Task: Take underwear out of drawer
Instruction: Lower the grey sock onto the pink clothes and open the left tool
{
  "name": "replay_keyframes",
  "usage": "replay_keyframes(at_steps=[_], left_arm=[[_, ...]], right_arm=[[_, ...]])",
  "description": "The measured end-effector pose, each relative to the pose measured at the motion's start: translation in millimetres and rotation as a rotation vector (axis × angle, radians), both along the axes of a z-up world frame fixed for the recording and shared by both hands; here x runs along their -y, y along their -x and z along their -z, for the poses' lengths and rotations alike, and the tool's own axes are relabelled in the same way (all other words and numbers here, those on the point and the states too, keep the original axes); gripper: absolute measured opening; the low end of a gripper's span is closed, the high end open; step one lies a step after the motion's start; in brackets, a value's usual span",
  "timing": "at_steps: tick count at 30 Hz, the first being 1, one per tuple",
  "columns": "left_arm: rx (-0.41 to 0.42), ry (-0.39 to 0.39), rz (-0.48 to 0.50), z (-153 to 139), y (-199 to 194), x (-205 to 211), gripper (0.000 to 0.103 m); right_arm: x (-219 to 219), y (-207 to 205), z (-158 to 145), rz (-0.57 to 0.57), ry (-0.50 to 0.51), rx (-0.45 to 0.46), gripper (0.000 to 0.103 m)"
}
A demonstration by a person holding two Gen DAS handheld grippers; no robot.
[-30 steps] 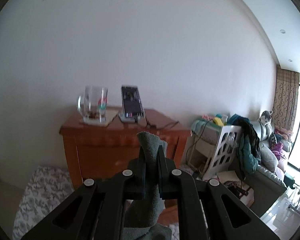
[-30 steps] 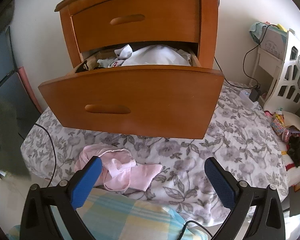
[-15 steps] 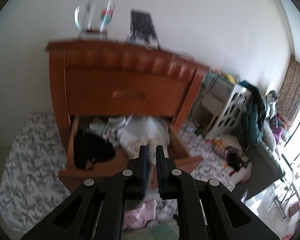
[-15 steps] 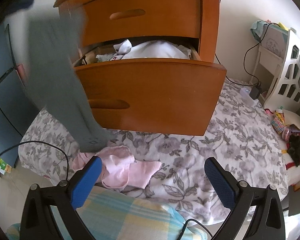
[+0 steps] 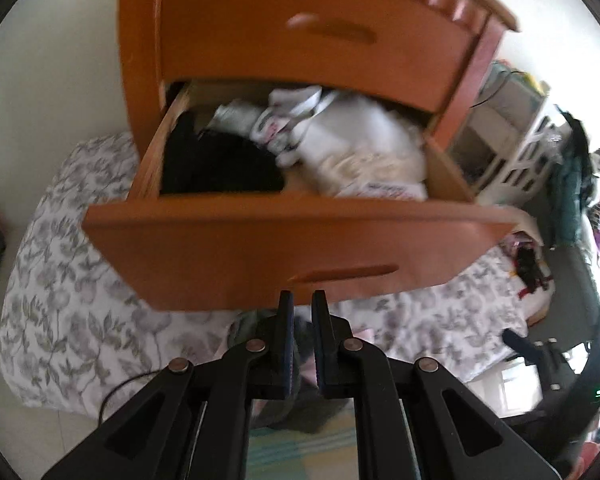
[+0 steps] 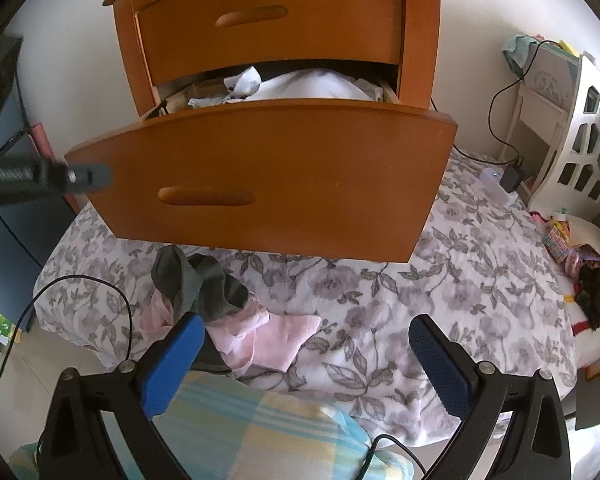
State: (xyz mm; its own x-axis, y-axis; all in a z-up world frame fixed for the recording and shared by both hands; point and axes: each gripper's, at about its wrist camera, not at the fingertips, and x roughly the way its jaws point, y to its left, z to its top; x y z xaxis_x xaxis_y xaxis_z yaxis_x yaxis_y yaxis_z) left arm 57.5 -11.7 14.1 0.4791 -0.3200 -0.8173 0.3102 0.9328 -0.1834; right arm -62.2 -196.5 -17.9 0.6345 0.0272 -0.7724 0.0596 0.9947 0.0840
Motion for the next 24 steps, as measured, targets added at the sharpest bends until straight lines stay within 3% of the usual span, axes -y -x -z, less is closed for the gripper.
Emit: replay_keyframes(at_steps=[5,9,12,15,20,24], left_arm=[[-0.035,-0.02,-0.057,22,-3,-13,0.01],[-0.046,-0.03,-0.075,28,-6,-17,0.039],[-0.038,-0.036,-0.067,31,-6,-16,0.049],[-0.028,-0.043,-0.075,35,-7,-14,0.073],[-0.022,-0.066,-0.093,38,-9,-15,0.081],[0.025,-0.038,-0.104,27,-7,-22,0.091]], right_arm=[[-1,-3,3,-0.004,0.0,-0.009,0.103],[-2,-6,4,-0.008,0.0,-0.011,0.103],[-3,-9,6,-0.009,-0.001,-0.015,0.103],[-4,-13,9,-0.011,0.002,-0.021,0.103],[-5,-18,12,-0.01,0.005,-0.025,0.103],[-5,-22,15,-0.016,0.004,-0.025,0.103]])
